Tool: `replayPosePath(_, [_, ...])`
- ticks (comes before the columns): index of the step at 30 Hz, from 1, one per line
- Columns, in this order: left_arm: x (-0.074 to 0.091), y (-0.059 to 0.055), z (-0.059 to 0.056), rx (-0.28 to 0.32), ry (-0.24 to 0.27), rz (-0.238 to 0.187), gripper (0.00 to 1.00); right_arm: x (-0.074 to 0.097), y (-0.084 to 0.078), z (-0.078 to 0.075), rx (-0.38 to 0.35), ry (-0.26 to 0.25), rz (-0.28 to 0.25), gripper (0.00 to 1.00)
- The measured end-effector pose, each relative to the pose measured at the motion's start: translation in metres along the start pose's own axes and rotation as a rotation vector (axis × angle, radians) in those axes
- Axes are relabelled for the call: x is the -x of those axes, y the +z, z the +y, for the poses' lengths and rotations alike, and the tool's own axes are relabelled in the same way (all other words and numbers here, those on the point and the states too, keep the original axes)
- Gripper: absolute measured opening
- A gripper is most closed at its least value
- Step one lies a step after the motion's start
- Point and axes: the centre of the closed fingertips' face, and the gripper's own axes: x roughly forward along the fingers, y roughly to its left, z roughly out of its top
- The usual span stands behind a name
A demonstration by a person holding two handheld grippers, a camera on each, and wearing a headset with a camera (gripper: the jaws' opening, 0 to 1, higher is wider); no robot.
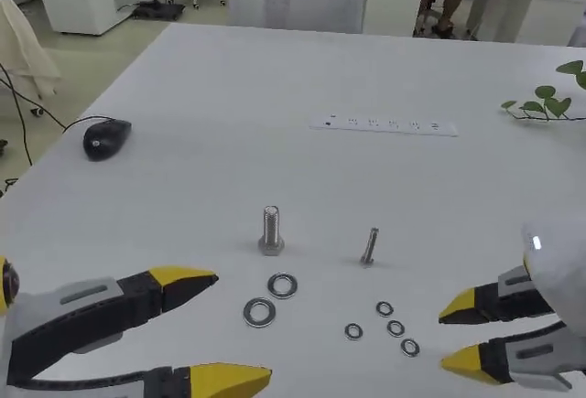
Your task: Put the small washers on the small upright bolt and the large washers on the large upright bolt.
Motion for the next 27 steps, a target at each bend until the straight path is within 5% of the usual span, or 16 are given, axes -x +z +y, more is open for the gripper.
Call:
replayPosePath(4, [0.001, -0.002, 0.002, 0.014, 0.004, -0.008, 0.55, -0.01, -0.006, 0.007, -0.047, 0.076, 0.06, 0.26])
replayPosePath(7, [0.001, -0.003, 0.003, 0.018, 0.009, -0.008, 0.55, -0.018, -0.016, 0.003, 0.008, 0.077, 0.144, 0.23])
replayPosePath(27, [-0.002, -0.001, 0.007, 0.03, 0.021, -0.019, 0.55, -0.039, -0.014, -0.008, -0.012, 0.108, 0.206, 0.23])
